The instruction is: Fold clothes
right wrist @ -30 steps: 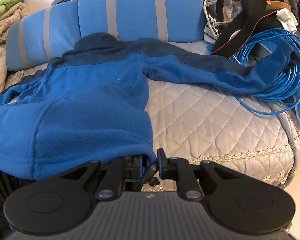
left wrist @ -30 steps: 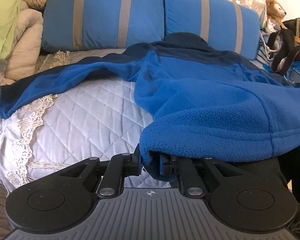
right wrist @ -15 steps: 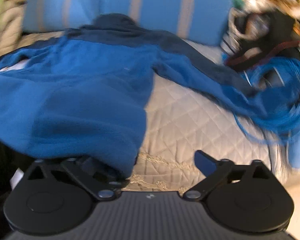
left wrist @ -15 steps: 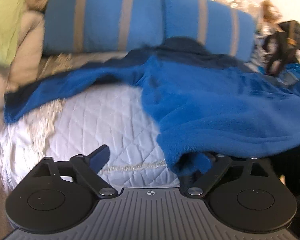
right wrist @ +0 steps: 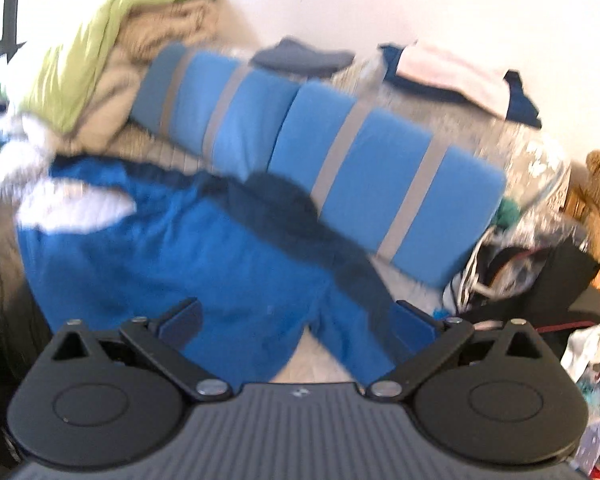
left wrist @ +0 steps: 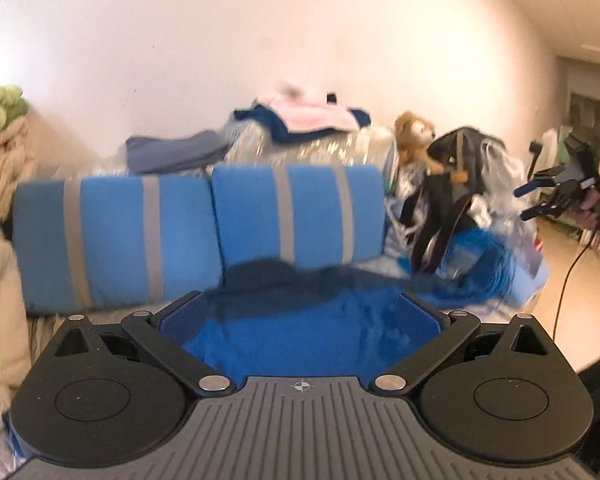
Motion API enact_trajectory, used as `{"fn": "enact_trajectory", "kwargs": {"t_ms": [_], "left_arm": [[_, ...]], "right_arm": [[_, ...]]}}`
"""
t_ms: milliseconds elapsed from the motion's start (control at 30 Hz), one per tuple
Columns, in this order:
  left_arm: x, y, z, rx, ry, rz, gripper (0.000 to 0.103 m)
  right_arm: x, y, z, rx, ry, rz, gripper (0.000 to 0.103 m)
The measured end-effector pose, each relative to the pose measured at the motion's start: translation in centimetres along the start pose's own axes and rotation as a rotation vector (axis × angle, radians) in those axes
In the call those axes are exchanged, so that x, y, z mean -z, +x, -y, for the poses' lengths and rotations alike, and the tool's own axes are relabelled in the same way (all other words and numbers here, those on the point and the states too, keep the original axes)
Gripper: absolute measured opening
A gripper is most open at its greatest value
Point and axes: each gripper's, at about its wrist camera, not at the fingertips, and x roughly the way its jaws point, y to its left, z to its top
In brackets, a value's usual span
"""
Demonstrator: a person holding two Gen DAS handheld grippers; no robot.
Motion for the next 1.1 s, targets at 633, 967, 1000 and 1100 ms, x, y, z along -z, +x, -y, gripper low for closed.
{"fn": "enact_trajectory", "kwargs": {"t_ms": [633, 967, 1000, 1100], "left_arm": [[-11.3, 5.9, -10.5, -0.136, -0.288, 0.257, 0.103], [-0.2, 16.5, -14.4, -0.417, -0.378, 0.261, 0.103], [0.9, 16.8, -14.8, -0.437, -0.380, 0.243, 0.103], [4.4, 18.0, -15.7, -0.453, -0.403, 0.200, 0.103]], "right_arm": [[-15.3, -3.0, 14.0, 0.288, 0.217, 0.421, 0.103], [-10.8, 12.3, 9.0, 0.386, 0.236, 0.471, 0.103], [-10.1, 13.9, 7.7, 0.376, 0.217, 0.459, 0.103], [-8.5, 18.5, 3.8, 0.307, 0.163, 0.407, 0.103]]}}
